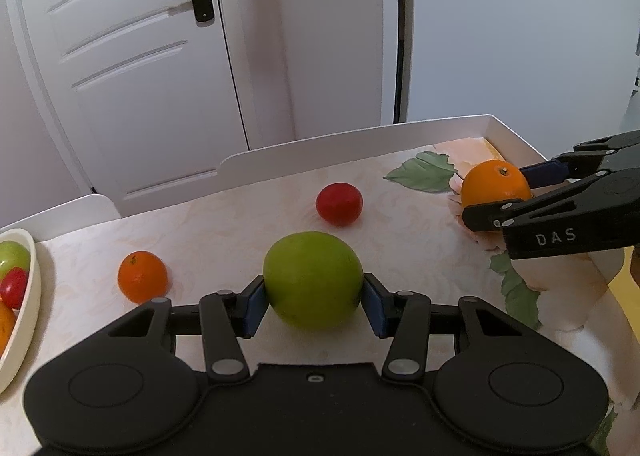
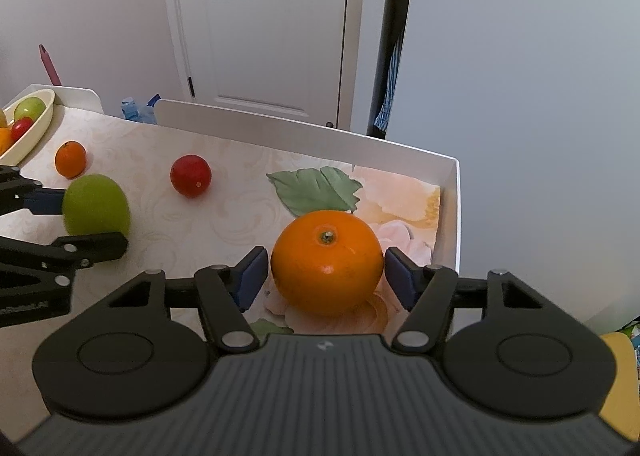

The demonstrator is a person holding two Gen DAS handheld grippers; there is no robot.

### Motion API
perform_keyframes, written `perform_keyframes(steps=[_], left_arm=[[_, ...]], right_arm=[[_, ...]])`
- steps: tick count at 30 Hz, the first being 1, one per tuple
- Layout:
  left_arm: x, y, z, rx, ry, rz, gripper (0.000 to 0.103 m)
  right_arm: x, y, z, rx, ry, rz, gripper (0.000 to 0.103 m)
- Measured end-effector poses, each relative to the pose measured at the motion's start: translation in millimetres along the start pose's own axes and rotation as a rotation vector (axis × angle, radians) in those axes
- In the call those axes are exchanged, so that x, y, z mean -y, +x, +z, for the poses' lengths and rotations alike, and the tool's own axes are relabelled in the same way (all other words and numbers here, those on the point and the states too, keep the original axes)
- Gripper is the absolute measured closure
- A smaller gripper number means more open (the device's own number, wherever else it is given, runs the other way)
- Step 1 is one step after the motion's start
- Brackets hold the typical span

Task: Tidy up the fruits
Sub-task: 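Grasp the green apple with the left tool while the right tool grasps the large orange, then carry the green apple and large orange with both tools over the duck bowl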

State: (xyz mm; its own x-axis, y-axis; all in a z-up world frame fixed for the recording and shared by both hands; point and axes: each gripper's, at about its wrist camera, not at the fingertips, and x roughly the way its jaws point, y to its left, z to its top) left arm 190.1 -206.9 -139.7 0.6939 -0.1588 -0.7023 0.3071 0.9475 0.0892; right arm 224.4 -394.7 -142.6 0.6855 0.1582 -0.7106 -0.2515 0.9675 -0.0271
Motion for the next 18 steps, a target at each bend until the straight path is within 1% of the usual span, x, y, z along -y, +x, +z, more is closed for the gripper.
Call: perform_keyframes(steps=[4,7,13,18], left_arm=[[-4,-7,-3,0.008,-0.008,0.005,0.049],[-7,-13,-4,0.016,-0.020,0.008,0.049],[-15,-31,-5,0.043,-0.045,0.025,0.049],[-27,-55,-6,0.066,-0.079,0.048,0.049]], right_arm=[[-3,0,1,-0.003,-0.019,-0.014,0.028],[-5,-3,1,-0.004,-0.013,-0.002,0.028],[-16,-19,5,0.023,-0.020,0.016,0.028],[-32,-36,16,0.057,-0.025,0.045,0.029]])
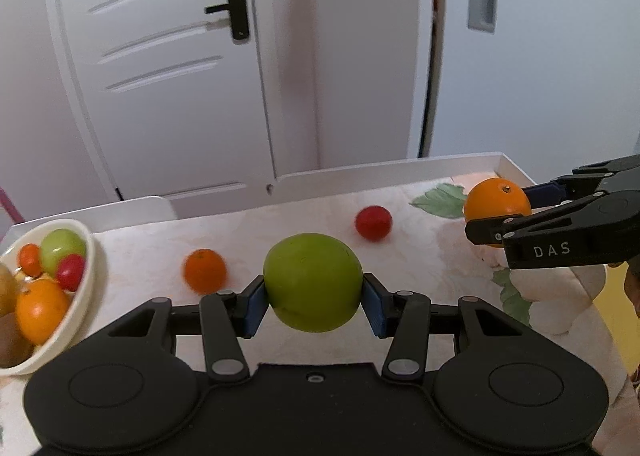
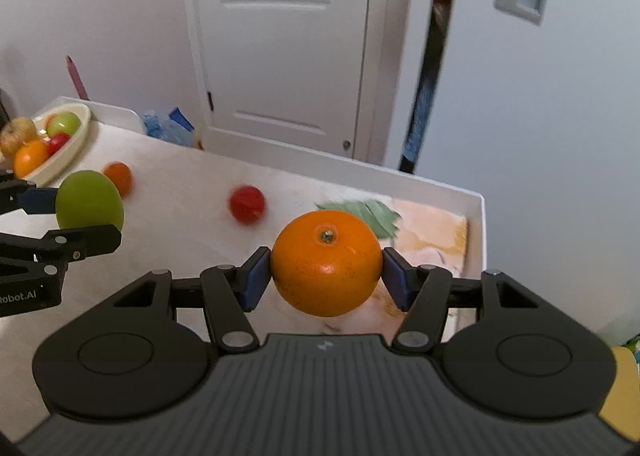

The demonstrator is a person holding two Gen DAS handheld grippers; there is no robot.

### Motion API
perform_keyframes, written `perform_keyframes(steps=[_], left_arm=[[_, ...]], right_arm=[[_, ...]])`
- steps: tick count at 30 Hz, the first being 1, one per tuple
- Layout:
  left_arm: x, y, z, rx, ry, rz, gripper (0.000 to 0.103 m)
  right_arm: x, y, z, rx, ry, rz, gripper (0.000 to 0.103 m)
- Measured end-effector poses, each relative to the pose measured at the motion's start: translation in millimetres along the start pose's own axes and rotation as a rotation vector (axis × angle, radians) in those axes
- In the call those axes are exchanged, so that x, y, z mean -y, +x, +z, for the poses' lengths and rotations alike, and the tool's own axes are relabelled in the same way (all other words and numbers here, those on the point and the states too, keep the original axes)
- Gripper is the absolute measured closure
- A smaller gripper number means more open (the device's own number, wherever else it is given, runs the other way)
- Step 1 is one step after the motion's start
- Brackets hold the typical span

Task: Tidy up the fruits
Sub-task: 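Carry the green apple and large orange with both tools over the duck bowl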

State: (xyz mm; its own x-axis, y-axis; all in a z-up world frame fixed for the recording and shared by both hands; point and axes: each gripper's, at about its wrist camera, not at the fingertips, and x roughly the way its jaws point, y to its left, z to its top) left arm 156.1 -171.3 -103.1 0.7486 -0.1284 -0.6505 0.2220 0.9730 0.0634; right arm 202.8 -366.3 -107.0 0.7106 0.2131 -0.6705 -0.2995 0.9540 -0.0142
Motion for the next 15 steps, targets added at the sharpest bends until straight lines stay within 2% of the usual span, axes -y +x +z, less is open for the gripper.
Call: perform_keyframes(steps=[6,15], left_arm=[[-25,-32,3,0.031,-0.058,0.044,0.049],[-80,-70,12,0.077,-0.086,0.094,0.049]], right_arm=[[-30,-17,19,0.030,-0.018,0.057,0.029],[-95,-30,54,0.061,-0.031,0.130,0.029]])
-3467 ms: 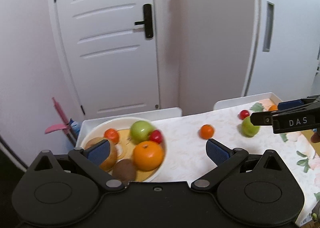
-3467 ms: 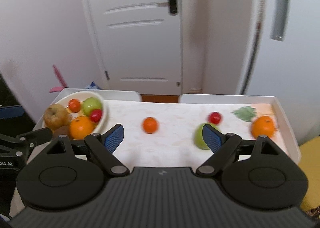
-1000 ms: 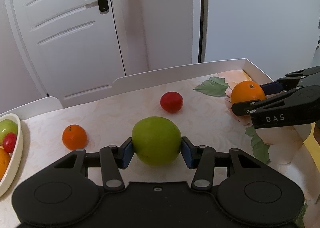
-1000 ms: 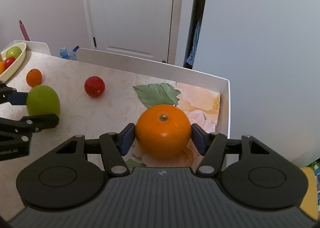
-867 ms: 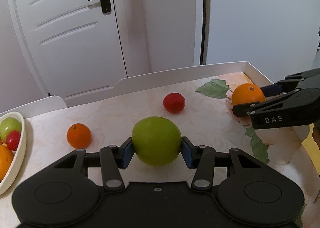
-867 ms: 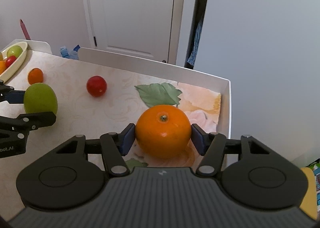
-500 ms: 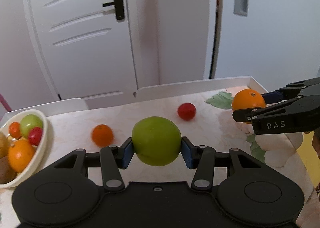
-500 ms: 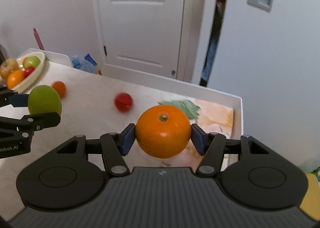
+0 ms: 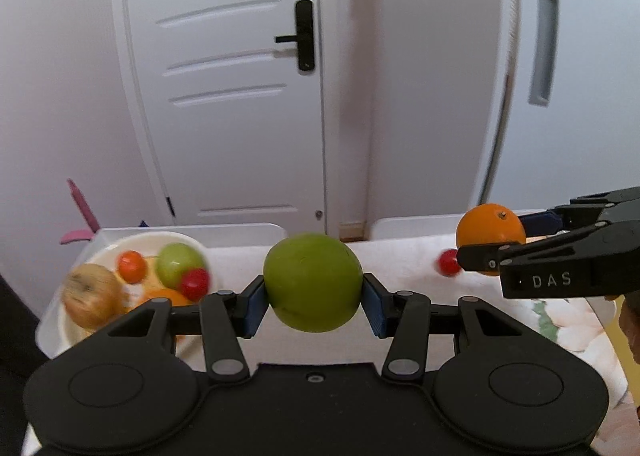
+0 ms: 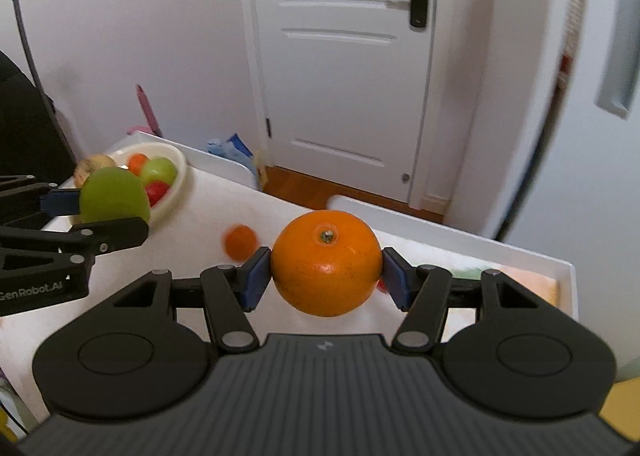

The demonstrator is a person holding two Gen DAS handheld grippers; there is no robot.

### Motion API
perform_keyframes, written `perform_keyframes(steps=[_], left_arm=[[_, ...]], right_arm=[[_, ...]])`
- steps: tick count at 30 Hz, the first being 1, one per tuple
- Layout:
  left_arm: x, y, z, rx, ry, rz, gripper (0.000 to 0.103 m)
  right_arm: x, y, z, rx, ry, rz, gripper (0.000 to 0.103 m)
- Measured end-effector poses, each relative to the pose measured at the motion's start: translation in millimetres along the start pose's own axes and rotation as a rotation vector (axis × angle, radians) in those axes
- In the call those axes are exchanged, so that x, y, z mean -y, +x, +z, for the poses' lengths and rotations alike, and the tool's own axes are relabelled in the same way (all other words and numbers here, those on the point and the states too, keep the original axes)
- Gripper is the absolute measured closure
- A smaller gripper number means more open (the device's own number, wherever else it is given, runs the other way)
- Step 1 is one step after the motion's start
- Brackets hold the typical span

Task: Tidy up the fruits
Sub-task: 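Carry the green apple and large orange with both tools over the duck bowl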

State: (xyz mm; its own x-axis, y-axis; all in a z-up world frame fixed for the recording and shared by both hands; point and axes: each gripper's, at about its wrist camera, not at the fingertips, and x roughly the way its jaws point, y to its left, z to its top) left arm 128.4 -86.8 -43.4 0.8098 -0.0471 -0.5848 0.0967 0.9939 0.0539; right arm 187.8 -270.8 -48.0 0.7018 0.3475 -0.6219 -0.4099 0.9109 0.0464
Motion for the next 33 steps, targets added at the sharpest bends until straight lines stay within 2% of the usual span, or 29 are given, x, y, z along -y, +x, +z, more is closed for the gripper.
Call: perform_keyframes(steps=[8,16,25,33], left_arm=[[-63,-9,12,0.016,0.001,0.019,0.049],[-125,3,19,0.016,0.012,0.017,0.049],[-186,33,26,0.006,0.017,0.021,0.049],[-222,78,29,-0.045,0.020,0.012,0.049]], right_arm=[[-59,16,38,0.019,0.011,0.027,0.029],[-109,43,66,0.025,0.017,0.026,0.029],[-153,83,87,0.014,0.013,0.029,0.029],[-175,117,95,-0.015,0.013,0.033,0.029]])
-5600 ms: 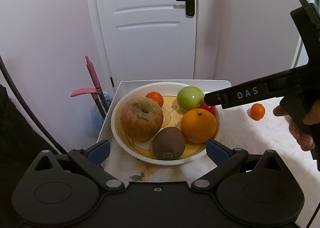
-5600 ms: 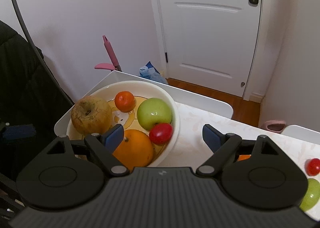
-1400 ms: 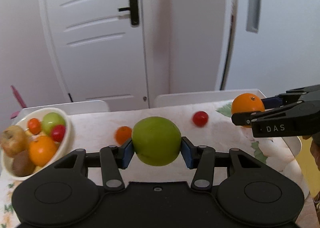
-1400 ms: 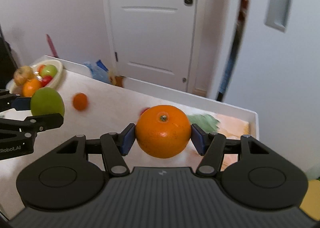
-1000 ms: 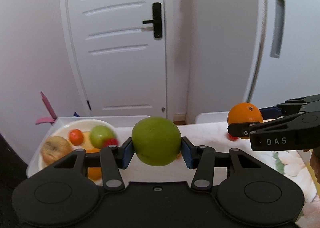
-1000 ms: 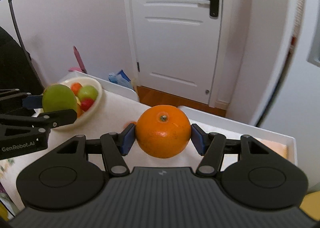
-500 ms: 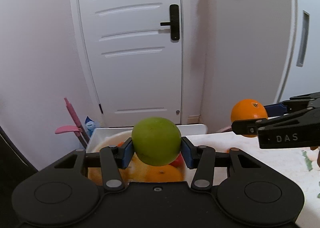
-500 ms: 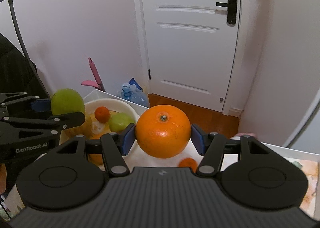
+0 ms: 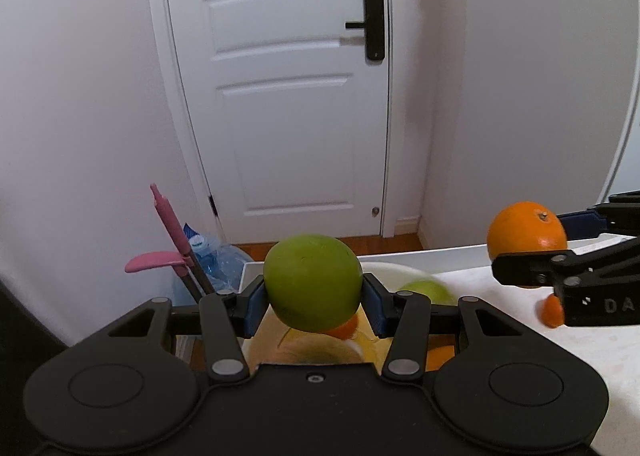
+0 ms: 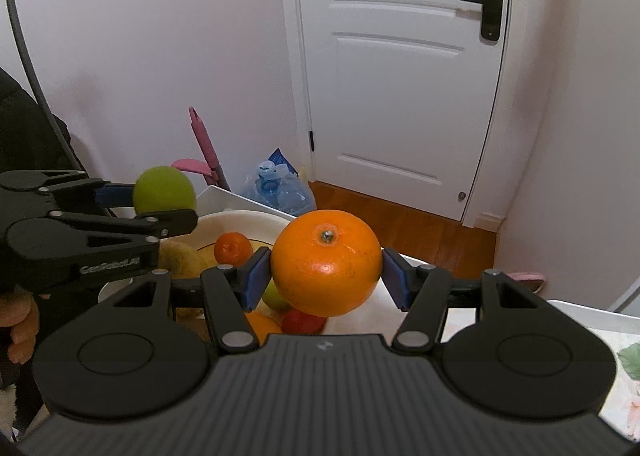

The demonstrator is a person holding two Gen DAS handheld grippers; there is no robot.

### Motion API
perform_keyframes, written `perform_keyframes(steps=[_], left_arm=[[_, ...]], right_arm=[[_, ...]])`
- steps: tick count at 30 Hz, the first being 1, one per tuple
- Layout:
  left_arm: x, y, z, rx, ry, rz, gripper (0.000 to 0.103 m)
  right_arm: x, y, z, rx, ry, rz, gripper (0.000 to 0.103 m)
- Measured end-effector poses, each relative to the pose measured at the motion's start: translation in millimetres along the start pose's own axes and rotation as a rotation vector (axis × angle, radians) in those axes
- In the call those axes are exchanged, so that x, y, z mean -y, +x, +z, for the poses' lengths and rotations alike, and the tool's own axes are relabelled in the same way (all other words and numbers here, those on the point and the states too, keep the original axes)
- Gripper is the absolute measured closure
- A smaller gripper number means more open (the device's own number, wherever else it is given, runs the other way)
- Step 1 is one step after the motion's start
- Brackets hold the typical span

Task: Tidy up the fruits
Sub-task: 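Carry the green apple and large orange with both tools over the duck bowl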

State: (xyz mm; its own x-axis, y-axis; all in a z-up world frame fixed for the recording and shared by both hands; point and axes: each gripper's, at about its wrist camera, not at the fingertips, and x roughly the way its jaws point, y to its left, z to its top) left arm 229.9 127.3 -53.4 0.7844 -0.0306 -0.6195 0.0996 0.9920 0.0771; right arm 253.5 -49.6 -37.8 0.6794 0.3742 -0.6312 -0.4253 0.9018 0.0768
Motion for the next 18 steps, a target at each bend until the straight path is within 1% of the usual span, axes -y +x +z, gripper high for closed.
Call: perform_keyframes(steps=[8,12,18], left_arm=[[-19,38,-3,-0.068,-0.014,-0.010,0.049],[-25,48,-5,-0.098,-0.024,-0.022,0.049],[-26,57,-6,-0.118,-0.022,-0.029,0.049]], right_arm=[[-7,26,3,-0.027,0.005,-0.005,0.029],[-9,33,4,-0.035,0.002,0.001,0.029],[-8,39,4,-0.042,0.001,0.009,0.029]])
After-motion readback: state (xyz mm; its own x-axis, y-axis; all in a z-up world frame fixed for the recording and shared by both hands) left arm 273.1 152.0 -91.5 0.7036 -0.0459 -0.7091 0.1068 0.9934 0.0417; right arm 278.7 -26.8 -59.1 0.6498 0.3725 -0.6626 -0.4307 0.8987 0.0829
